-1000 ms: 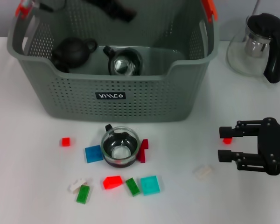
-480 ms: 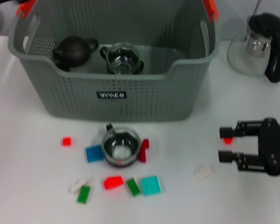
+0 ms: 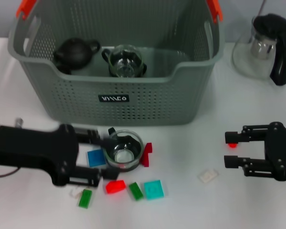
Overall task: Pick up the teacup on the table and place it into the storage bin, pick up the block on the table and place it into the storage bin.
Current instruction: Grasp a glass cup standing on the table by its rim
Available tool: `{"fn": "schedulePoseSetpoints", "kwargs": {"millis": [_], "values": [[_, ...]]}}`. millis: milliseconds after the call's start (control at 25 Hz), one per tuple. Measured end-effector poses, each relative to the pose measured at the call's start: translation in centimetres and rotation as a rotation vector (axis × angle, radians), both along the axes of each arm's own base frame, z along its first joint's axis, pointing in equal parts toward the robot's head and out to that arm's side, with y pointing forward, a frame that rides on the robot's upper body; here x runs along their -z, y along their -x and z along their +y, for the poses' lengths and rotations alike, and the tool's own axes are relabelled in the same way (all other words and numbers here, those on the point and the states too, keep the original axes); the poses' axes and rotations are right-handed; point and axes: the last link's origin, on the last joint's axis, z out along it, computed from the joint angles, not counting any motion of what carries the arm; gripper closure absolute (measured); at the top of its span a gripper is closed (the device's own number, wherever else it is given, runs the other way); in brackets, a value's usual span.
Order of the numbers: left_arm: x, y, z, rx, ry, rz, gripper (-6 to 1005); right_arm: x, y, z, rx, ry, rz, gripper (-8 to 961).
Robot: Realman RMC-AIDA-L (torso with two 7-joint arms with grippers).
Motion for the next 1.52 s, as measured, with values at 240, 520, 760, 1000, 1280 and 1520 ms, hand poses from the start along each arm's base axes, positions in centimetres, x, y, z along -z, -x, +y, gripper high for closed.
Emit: {"fn": "schedulePoseSetpoints", "kwargs": {"millis": [240, 520, 760, 1000, 1280, 1520], "values": [[2.3, -3.2, 1.6, 0.057, 0.205, 0.352, 324, 0.1, -0.6, -0.2, 0.047, 0.035, -0.033, 360], [5.3, -6.2, 3.9, 0.152, 0.157, 0.577, 326, 0.0, -1.5, -0.1, 0.094, 0.037, -0.082, 360], [7.2, -6.8, 4.9, 0.213, 0.063, 0.63, 327, 0.0, -1.5, 0.0, 0.097, 0.034, -0.08, 360], [8.8, -6.4, 5.4, 0.242, 0.009, 0.698, 366, 0.1, -1.4, 0.0, 0.095, 0.035, -0.079, 360], [9.5, -5.1, 5.8, 0.192, -0.004, 0.759, 410, 0.1, -1.5, -0.1, 0.098, 0.037, -0.075, 360], [9.5, -4.2, 5.1, 0.162, 0.058, 0.793, 409, 0.1, -1.4, -0.1, 0.097, 0.038, -0.073, 361]]}}
